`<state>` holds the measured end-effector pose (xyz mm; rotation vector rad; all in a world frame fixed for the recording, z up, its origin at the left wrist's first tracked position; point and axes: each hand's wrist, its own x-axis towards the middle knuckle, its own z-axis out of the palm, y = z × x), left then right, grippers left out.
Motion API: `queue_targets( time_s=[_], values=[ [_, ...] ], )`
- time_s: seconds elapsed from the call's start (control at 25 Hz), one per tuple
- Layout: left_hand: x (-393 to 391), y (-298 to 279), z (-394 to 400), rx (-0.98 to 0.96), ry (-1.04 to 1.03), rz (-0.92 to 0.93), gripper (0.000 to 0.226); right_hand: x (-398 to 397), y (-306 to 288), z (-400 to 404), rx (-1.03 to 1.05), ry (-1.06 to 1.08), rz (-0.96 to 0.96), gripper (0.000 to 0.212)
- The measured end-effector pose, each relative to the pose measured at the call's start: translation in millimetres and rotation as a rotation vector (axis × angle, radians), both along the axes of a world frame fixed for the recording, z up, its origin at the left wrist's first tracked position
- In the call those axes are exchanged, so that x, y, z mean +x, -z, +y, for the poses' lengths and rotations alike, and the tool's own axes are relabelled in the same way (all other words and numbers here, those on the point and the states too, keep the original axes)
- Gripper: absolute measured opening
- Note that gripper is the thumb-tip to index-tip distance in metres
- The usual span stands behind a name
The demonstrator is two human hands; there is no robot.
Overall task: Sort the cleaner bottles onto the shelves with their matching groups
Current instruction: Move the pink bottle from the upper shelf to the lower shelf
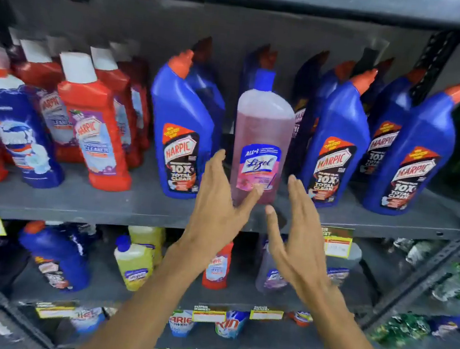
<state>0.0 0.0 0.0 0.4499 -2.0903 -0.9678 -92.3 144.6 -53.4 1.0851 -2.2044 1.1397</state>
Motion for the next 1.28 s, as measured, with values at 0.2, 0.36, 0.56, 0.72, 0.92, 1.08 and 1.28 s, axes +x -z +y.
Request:
queue_targets(
  time_s=[0.2,0.36,0.56,0.72,0.92,1.08,1.28],
  values=[
    [-41.5,-9.2,-10.1,0.094,-0.006,0.045,0.1,-30.0,32.1,-13.7,0.098,0.052,-0.025,0.066],
    [-58.0,-23.5,-29.2,0.239,0.002,0.066,0.097,-35.5,39.2,-21.7,0.223,0.159,0.09,0.063],
    [-61.8,-27.8,-42.4,0.4,0.106,0.041,0.082,-31.4,38.5,-25.8,0.277,0.227,0.117,0.063],
    [-51.8,-34.0,-29.0,0.28,0.08,0.128,0.08,-32.1,38.0,-26.0,0.297,0.229,0.131,0.063],
    [-3.0,-44.5,-5.0,0.241,0.025,0.232,0.082,-44.5,37.8,-22.9,0.243,0.089,0.19,0.057],
    [64.0,-48.2,6.2,0.278,-0.03,0.117,0.075,-46.1,39.2,-25.4,0.222,0.096,0.185,0.053],
    [146.7,9.6,22.2,0.332,-0.098,-0.033,0.093,-44.8,36.3,-31.1,0.276,0.117,0.178,0.059]
  ],
)
